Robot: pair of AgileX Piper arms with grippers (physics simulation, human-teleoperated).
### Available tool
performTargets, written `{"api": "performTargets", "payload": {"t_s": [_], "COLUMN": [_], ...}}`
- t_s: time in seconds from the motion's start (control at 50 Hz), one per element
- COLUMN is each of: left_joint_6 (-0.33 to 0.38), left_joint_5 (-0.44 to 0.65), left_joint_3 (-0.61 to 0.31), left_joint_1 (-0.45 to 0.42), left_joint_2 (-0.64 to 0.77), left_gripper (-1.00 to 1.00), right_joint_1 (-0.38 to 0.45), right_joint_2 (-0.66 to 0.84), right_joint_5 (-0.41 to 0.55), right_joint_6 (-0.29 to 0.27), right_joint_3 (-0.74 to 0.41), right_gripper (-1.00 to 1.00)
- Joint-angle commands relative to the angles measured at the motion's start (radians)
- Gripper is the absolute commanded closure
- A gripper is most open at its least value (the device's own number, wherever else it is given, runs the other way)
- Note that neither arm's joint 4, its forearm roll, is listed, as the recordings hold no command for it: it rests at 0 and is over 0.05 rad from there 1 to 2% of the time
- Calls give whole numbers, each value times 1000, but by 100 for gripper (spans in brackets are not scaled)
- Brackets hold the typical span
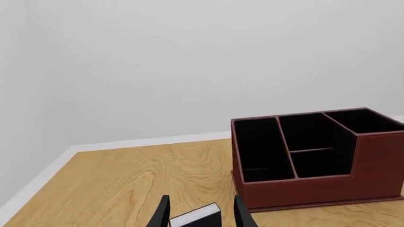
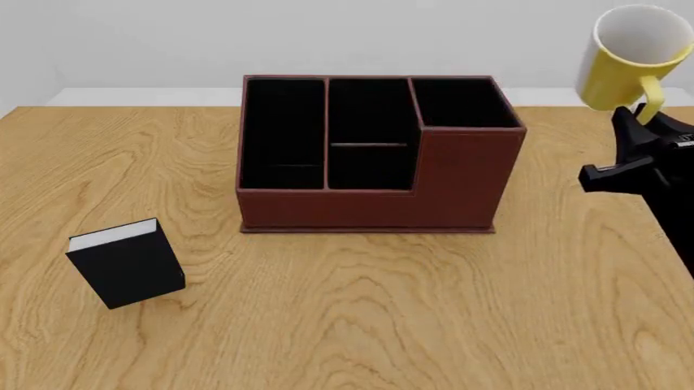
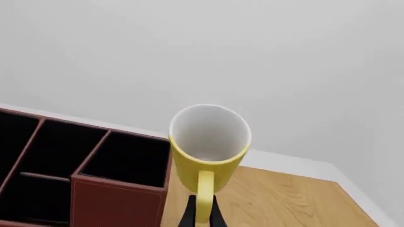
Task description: Pick up the yellow and white mug and place it to the right of the caddy.
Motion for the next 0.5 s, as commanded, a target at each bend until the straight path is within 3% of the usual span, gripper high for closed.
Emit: {"api": "performTargets", "payload": {"t_s": [0.02, 0.5], "left_joint_6": [3, 11], "left_joint_5": [0, 14], "left_joint_3": [2, -8], "left_joint_1": [1, 15], "left_joint_2": [0, 0], "left_gripper": [-100, -100], "right_joint_1": [-41, -84], "right_joint_2": [75, 349], "right_joint_5": [-65, -264], "right_joint_6": [26, 55], "right_joint_3": [8, 24], "right_gripper": [100, 100]}}
